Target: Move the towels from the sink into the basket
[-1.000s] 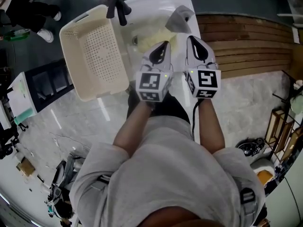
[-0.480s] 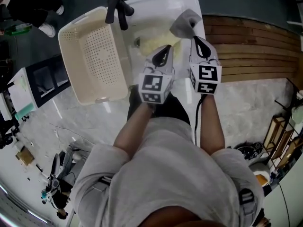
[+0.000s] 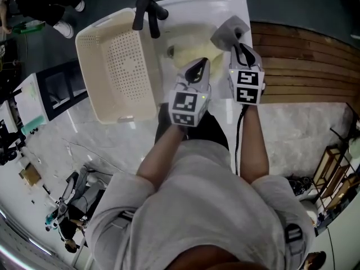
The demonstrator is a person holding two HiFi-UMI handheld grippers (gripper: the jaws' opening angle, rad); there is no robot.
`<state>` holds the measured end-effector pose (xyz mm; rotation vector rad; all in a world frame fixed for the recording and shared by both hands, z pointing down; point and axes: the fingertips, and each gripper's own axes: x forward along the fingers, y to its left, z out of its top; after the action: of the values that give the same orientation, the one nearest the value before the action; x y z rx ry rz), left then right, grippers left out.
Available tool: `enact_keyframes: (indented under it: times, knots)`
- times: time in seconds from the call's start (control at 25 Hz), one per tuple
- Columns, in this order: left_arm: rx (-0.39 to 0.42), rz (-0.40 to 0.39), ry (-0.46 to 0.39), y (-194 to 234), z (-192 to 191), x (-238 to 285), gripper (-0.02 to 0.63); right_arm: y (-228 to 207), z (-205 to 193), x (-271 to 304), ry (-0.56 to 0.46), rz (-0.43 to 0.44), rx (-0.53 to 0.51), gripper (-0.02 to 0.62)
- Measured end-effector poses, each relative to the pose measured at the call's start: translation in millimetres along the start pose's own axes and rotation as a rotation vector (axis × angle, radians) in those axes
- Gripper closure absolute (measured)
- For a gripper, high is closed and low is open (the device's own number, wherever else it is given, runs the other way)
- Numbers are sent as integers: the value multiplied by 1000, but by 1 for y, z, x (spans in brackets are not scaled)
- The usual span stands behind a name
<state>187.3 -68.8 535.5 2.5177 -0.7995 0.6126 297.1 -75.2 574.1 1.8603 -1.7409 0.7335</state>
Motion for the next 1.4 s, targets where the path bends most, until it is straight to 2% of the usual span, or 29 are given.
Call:
enact_keyframes:
  times: [0.28,0.36,0.44,1.0,1.4]
  knots:
    - [-6,6,3,5,-3,-3,586,-2,-16,22,82,-27,-55,502]
    - [-7,10,4,7,-4,-5,586,-5,-18,23,85,-49,-56,572]
    - [-7,12,2,9,-2,-7,586,-5,-15,21,71,-57,-49,583]
    - [22,-17,-79,-3,37,-25,586,14,68,-45,-183,-49,1,584]
    - [45,-5,-178,0,74,-63,586,62,108,-95,-306,-14,-20,584]
